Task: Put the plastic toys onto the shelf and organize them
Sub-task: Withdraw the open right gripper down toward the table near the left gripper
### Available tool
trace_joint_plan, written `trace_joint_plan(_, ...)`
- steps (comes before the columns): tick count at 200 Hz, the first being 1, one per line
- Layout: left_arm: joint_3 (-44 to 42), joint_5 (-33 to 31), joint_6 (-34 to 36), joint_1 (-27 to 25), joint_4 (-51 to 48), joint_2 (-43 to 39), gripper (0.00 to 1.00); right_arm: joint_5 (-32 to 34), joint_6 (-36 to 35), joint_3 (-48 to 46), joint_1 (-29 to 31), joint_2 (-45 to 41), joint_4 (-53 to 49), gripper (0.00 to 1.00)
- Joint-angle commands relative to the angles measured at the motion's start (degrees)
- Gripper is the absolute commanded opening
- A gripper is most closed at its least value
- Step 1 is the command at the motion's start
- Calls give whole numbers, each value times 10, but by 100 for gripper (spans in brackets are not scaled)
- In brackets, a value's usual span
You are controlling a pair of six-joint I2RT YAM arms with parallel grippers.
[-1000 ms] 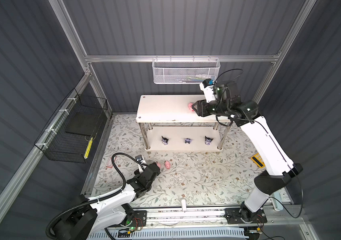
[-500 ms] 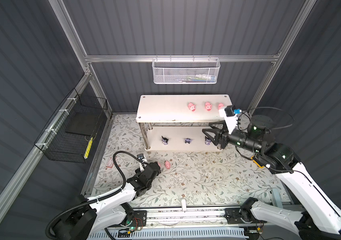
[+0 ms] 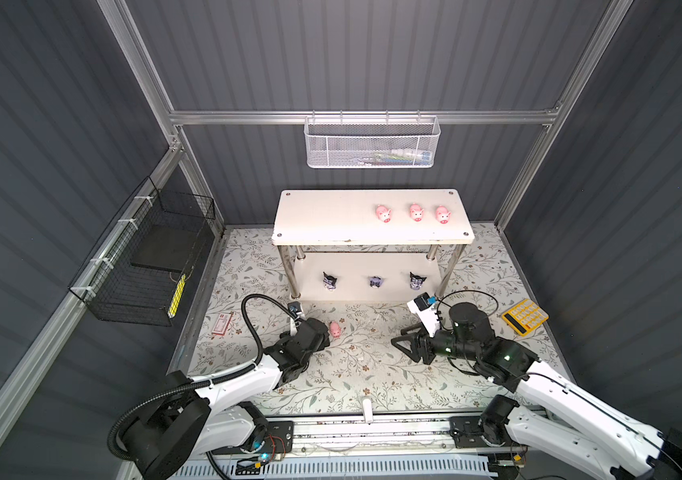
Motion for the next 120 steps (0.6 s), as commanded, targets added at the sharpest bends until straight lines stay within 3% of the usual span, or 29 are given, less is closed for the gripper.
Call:
trace_joint_plan(1,28,3,25,4,-11,13,89,-16,33,-15,3,14,87,55)
trace_joint_plan(71,50,19,36,6,-19,57,89,-16,56,-54,3,75,156,55)
trace_joint_plan(120,42,30,24,7,-12,78,82,-14,57,-62,3,98,166,56)
